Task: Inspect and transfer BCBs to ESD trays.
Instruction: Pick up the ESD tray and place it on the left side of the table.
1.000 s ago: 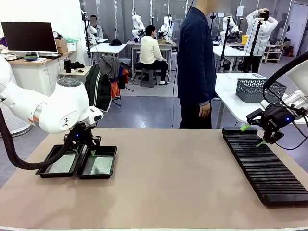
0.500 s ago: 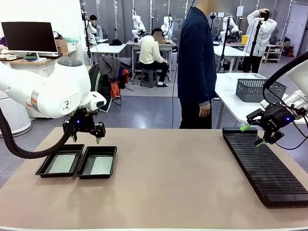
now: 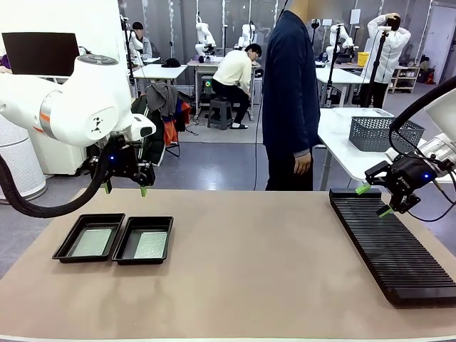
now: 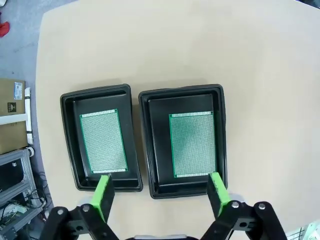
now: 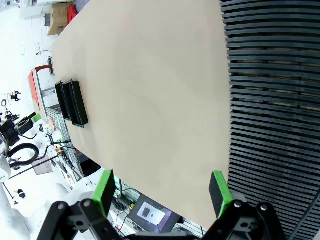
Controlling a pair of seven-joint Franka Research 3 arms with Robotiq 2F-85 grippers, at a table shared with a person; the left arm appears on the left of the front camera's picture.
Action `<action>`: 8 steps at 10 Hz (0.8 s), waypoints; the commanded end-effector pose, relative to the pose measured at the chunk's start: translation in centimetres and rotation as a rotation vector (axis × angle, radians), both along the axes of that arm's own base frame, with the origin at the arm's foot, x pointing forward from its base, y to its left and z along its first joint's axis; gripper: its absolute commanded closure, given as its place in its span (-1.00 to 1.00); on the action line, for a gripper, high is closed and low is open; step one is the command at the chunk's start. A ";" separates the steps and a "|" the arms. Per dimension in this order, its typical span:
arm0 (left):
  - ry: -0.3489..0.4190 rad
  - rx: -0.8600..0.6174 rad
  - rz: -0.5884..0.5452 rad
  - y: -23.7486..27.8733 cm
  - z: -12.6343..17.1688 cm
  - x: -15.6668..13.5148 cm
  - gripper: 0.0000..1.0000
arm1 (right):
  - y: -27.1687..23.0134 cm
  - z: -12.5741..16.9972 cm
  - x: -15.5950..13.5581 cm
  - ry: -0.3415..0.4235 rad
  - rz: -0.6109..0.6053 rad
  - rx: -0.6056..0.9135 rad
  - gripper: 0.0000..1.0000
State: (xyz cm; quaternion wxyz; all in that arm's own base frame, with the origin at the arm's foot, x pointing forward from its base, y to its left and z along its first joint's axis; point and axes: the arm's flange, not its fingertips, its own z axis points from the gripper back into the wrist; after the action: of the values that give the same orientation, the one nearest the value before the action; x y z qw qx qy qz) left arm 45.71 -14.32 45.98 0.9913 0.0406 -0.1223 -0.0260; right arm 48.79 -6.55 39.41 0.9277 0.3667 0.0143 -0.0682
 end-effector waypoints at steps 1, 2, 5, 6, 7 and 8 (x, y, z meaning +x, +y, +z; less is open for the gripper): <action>-0.006 -0.003 0.004 0.0 -0.3 -0.1 -0.97 | 0.3 0.0 -0.2 0.001 -0.028 -0.013 -1.00; -0.006 -0.003 0.004 0.0 -0.3 -0.1 -0.97 | 0.3 0.0 -0.2 0.001 -0.028 -0.013 -1.00; -0.006 -0.003 0.004 0.0 -0.3 -0.1 -0.97 | 0.3 0.0 -0.2 0.001 -0.028 -0.013 -1.00; -0.006 -0.003 0.004 0.0 -0.3 -0.1 -0.97 | 0.3 0.0 -0.2 0.001 -0.028 -0.013 -1.00; -0.006 -0.003 0.004 0.0 -0.3 -0.1 -0.97 | 0.3 0.0 -0.2 0.001 -0.028 -0.013 -1.00; -0.006 -0.003 0.004 0.0 -0.3 -0.1 -0.97 | 0.3 0.0 -0.2 0.001 -0.028 -0.013 -1.00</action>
State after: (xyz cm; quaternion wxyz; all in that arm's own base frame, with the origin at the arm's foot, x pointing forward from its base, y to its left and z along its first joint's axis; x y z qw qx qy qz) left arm 45.74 -14.32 46.03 0.9913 0.0405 -0.1223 -0.0258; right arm 48.79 -6.55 39.41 0.9277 0.3667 0.0143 -0.0682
